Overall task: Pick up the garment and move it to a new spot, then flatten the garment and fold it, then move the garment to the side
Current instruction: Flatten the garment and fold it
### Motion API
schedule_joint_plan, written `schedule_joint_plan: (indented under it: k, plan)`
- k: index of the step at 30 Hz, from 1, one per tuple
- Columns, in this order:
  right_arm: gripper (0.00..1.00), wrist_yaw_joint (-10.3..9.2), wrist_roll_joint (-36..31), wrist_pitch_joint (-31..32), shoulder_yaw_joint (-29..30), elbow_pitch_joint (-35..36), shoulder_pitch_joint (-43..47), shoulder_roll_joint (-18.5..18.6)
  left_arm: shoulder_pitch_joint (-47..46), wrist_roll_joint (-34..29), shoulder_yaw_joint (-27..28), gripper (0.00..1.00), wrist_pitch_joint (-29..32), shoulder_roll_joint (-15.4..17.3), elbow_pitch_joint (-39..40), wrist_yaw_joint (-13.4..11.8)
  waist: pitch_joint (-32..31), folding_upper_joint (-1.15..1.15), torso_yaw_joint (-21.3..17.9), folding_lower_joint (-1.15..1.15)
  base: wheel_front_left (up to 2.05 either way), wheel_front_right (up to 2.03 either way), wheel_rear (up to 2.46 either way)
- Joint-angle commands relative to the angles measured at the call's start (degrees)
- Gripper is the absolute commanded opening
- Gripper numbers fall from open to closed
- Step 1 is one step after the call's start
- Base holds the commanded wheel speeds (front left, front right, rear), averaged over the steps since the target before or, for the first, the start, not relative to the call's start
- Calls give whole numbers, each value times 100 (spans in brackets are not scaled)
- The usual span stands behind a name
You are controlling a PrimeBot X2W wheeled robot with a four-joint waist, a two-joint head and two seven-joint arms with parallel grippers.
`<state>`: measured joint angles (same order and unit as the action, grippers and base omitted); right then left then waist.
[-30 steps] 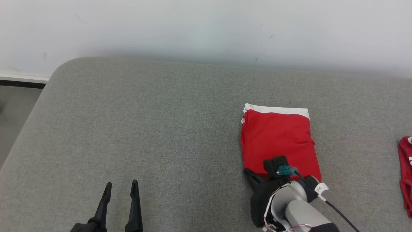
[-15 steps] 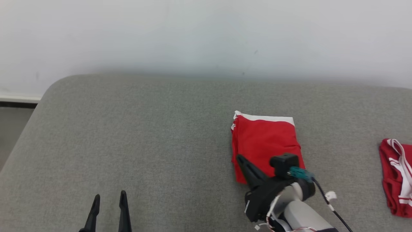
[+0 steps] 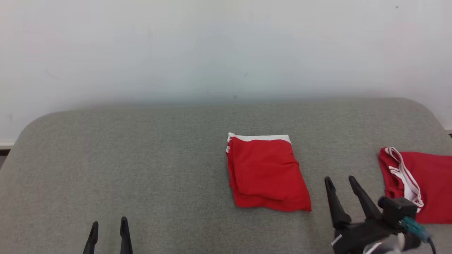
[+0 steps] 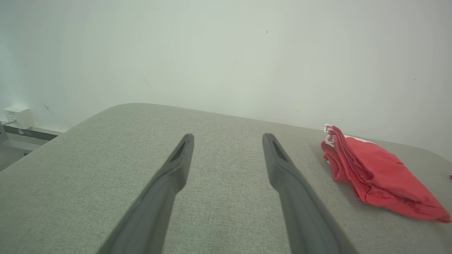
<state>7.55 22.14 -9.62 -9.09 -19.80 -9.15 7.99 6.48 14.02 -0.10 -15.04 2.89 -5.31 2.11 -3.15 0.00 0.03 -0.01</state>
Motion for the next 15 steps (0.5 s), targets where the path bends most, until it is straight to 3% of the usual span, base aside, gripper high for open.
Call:
schedule_joint_plan:
  k: [1, 6, 15]
  plan:
    - [100, -15, -58, 8, 45, 49, 110, 24, 66, -40, 7, 100, -16, -1, -27, 34, -84, 0, -110, 1, 0, 0, 0]
    - [100, -15, -344, 280, 511, 473, 612, 49, 70, -110, 48, 100, -17, -1, -175, 78, -128, 0, -214, 1, 0, 0, 0]
    - [100, -15, -508, 437, 642, 738, 1054, -39, 57, -465, 201, 100, -17, 1, -496, 283, -199, 0, -274, 1, 0, 0, 0]
